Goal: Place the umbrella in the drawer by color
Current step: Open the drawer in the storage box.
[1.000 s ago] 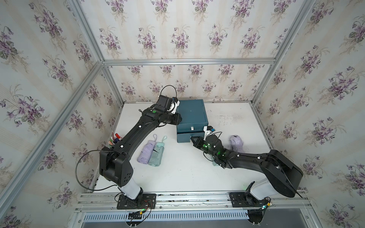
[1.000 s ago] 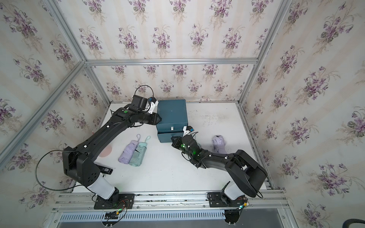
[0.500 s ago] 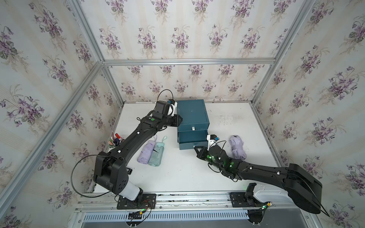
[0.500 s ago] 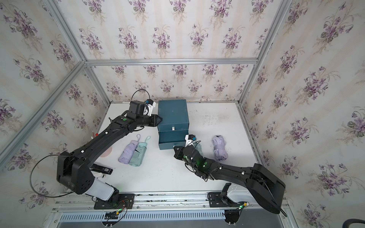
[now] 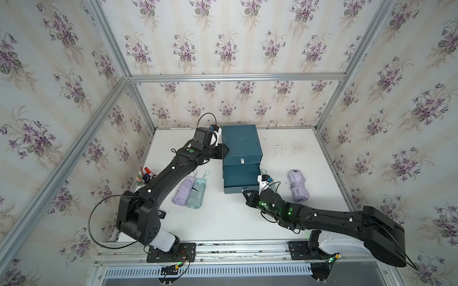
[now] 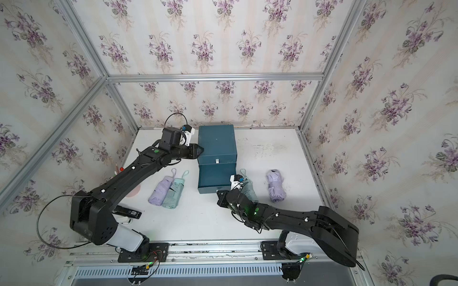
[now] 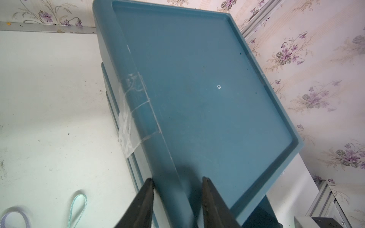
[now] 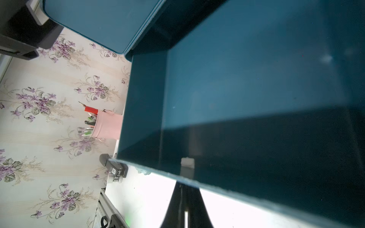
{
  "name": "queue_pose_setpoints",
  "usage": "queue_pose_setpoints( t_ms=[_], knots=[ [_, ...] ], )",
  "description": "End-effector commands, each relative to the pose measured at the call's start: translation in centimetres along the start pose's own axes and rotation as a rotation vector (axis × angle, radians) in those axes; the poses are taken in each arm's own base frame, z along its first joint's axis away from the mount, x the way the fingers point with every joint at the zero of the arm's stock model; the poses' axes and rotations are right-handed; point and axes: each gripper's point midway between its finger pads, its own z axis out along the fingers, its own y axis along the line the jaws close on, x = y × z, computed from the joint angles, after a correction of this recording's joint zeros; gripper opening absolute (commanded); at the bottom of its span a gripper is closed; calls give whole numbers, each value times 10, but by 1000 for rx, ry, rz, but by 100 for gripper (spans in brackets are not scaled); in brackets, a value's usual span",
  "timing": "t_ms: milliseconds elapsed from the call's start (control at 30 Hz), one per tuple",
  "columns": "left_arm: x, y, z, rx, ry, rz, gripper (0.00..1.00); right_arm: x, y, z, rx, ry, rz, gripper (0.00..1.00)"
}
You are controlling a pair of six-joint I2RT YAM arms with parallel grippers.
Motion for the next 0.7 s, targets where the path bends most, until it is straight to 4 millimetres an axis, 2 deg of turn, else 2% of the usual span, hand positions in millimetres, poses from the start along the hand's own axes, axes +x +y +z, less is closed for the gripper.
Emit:
queue_pose_setpoints(
  t_ms=[0,100,133,200,267,300,400,567,667],
  knots=[
    [68,25,-1,-109,264,-46,42,3,-5,0,22,-6,3,0],
    [69,23,-1,-97,273,-45,46,8,-8,2,25,16,2,0],
    [68,22,-2,-97,273,-46,48,10,-8,3,26,24,0,3],
    [65,22,-6,-101,266,-49,52,11,-9,2,35,31,-6,16],
    [59,17,-13,-93,252,-46,54,8,-10,-2,63,27,-26,33],
    [55,13,-16,-79,242,-42,60,4,-11,-6,81,20,-39,39],
    [37,4,-31,-71,202,-20,64,-17,-9,-22,163,-25,-110,59],
    [5,-12,-65,-63,101,29,69,-56,-13,-61,347,-77,-232,69],
    [-11,-27,-88,-17,36,55,71,-79,-26,-82,427,-71,-240,72]
  ],
)
